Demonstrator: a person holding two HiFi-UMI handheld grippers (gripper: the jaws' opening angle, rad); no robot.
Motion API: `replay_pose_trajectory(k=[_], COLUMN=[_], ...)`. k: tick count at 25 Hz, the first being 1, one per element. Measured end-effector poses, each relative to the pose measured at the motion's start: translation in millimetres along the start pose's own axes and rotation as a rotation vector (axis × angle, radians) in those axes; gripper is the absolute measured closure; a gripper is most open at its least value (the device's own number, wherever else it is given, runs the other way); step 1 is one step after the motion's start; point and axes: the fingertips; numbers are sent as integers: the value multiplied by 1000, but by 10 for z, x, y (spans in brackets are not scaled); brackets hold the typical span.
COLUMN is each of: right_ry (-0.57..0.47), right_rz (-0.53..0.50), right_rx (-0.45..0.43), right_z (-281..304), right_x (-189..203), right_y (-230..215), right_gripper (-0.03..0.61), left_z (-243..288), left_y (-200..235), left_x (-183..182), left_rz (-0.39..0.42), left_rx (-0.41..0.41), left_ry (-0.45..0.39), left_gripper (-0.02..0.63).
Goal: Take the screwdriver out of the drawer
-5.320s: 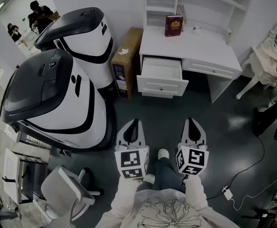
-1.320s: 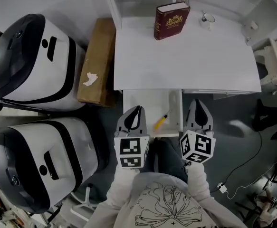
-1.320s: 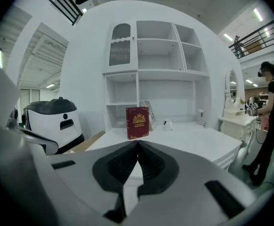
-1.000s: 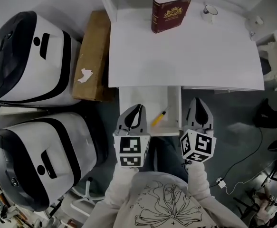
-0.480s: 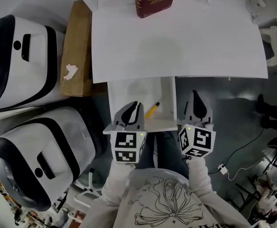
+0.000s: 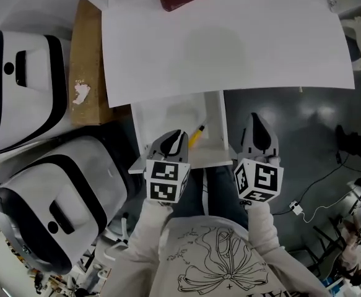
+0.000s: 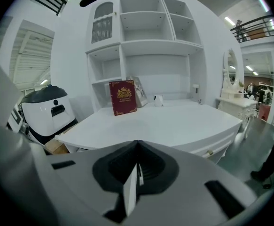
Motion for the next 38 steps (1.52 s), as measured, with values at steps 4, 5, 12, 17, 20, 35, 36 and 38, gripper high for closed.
replay_pose_trajectory(k=[4,5,12,17,20,35,36,38], right_ry=[13,16,38,58,65,105,108,112], right_rz=[3,4,20,30,34,58,58,56], right_rx=[0,2,18,26,30,41,41,42], right_z=[24,28,60,74,90,155,160,175], right_x=[80,99,230,328,382,631,644,666], right_y=[-76,-95,-233,-287,-308,-332,-333,-337], right_gripper=[575,575,575,575,575,575,575,575], left_z=[165,199,393,515,611,1075,1105,1171], left_y=[-62,-71,-146,-171,-194,-159,-165,-182], left_x=[98,124,275,355,410,851,890,975], left_rz=[21,27,17,58,79,145,144,144], left_rx=[26,30,72,100,134,251,258,276], left_ry=[54,67,147,202,245,485,499,532], left_gripper=[597,597,548,541,511,469,469,469])
Point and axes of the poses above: the fingertips, and each gripper's own axes: z forward along the fingers, y to its left, x out of its underside, and after that the axes turned 1 degree about -z, right-handed
